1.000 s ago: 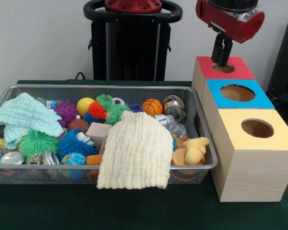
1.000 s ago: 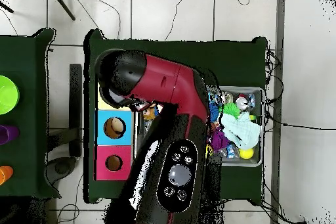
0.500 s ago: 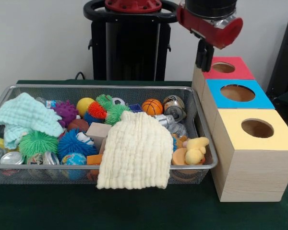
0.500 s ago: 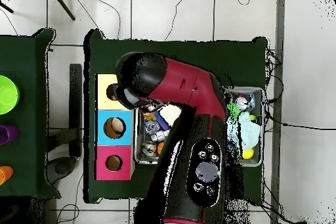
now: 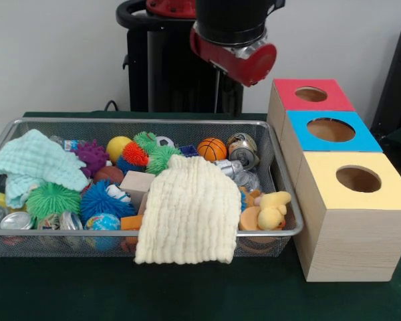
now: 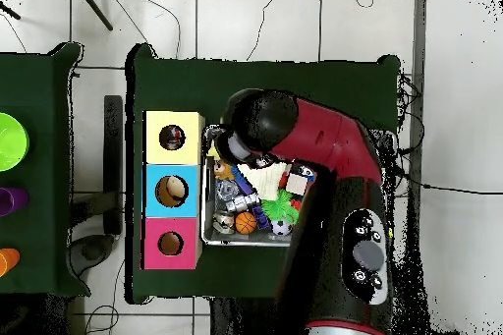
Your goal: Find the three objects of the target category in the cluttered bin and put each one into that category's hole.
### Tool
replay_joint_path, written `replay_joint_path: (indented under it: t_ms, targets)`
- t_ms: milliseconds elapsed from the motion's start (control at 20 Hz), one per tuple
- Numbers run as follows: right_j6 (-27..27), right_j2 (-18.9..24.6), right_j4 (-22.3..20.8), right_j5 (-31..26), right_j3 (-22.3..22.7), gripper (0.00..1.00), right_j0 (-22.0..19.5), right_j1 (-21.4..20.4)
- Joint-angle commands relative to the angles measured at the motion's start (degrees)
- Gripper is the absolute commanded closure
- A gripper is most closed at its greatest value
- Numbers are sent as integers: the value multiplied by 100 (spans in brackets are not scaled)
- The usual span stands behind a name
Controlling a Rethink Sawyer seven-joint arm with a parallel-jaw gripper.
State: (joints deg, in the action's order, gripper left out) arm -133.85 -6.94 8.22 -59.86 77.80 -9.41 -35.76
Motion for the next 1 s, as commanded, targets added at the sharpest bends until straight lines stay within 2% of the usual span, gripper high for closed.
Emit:
replay_joint_path:
  t_ms: [50, 700, 1000]
  targets:
    - [2089, 1018, -606, 317, 929, 100, -367, -121]
    - [1551, 1452, -950, 671, 1142, 100, -584, -88]
    - [1350, 1557, -1092, 1072, 1343, 100, -609, -69]
